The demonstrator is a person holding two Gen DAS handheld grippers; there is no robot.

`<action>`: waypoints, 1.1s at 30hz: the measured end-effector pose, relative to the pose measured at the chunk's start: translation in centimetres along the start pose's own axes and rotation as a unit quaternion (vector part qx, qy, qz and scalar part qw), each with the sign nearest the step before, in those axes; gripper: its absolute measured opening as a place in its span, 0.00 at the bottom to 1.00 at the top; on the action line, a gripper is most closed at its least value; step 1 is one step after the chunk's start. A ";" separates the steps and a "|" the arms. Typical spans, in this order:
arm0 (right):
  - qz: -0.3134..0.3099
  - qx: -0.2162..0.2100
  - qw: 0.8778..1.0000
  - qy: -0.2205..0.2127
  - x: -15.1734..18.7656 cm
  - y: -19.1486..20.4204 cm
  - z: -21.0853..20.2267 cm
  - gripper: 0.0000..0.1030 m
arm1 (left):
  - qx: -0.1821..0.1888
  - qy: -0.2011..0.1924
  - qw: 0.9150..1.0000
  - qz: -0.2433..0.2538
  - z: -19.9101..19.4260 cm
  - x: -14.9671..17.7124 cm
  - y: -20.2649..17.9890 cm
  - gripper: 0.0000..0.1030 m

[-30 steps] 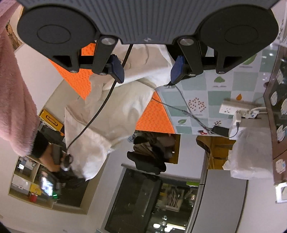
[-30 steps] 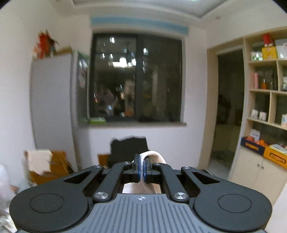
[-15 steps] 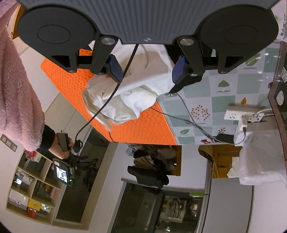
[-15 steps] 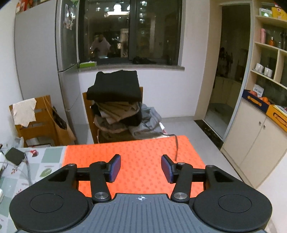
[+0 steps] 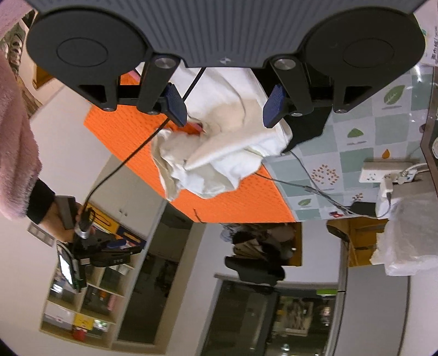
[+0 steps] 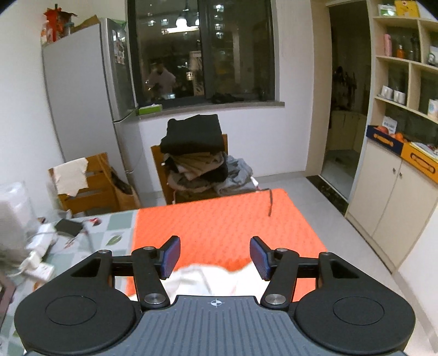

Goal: Fold clothes
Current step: 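Lower the white cloth onto the tray and open the right gripper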

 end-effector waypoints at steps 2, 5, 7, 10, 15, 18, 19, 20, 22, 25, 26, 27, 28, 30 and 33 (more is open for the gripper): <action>0.002 0.000 1.000 0.003 1.9 0.1 -2.7 0.61 | 0.009 0.005 1.000 0.003 -0.6 1.1 -0.2 0.66; 0.009 -0.005 1.000 0.016 5.1 0.3 -5.8 0.61 | 0.021 0.016 1.000 0.004 -1.4 2.9 -0.5 0.66; 0.015 -0.009 0.999 0.026 7.3 0.5 -7.6 0.61 | 0.029 0.023 0.999 0.006 -1.9 4.1 -0.8 0.66; 0.020 -0.013 0.999 0.048 11.2 1.2 -9.8 0.61 | 0.041 0.034 0.999 0.010 -2.4 5.9 -1.3 0.66; 0.022 -0.033 0.995 0.094 18.4 2.9 -12.1 0.62 | 0.055 0.047 0.997 0.026 -3.0 8.7 -2.8 0.66; 0.016 -0.046 0.990 0.131 22.7 4.2 -12.5 0.62 | 0.059 0.052 0.996 0.042 -3.3 10.1 -3.7 0.66; 0.016 -0.052 0.989 0.139 23.9 4.5 -12.7 0.62 | 0.061 0.053 0.996 0.046 -3.4 10.6 -4.1 0.66; 0.015 -0.057 0.987 0.146 25.1 4.8 -12.8 0.62 | 0.062 0.054 0.995 0.050 -3.6 10.9 -4.3 0.66; 0.019 -0.070 0.984 0.166 27.1 5.4 -12.7 0.63 | 0.065 0.057 0.995 0.057 -3.8 11.5 -4.7 0.66; 0.035 -0.090 0.975 0.200 29.9 5.6 -12.0 0.68 | 0.062 0.059 0.994 0.063 -4.0 12.0 -4.9 0.66; 0.041 -0.097 0.972 0.211 30.8 5.7 -11.8 0.69 | 0.061 0.059 0.994 0.063 -4.1 12.1 -5.0 0.66; 0.045 -0.104 0.968 0.225 31.7 5.7 -11.4 0.69 | 0.060 0.059 0.994 0.063 -4.1 12.1 -5.0 0.66; 0.049 -0.107 0.964 0.237 32.4 5.7 -11.0 0.69 | 0.059 0.059 0.995 0.062 -4.1 12.1 -4.9 0.66; 0.062 -0.110 0.958 0.257 33.7 5.6 -10.2 0.69 | 0.057 0.059 0.995 0.064 -4.2 12.0 -4.9 0.66; 0.089 -0.123 0.949 0.277 35.0 5.3 -9.4 0.70 | 0.052 0.059 0.995 0.065 -4.3 11.9 -4.9 0.66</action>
Point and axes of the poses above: each gripper's, at about its wrist camera, not at the fingertips, and z roughly the way its jaws point, y to its left, x to its underside, the point moved 2 cm from there along z, roughly the way its jaws point, and after that the axes turned 2 degrees about -y, right-handed, at the moved point
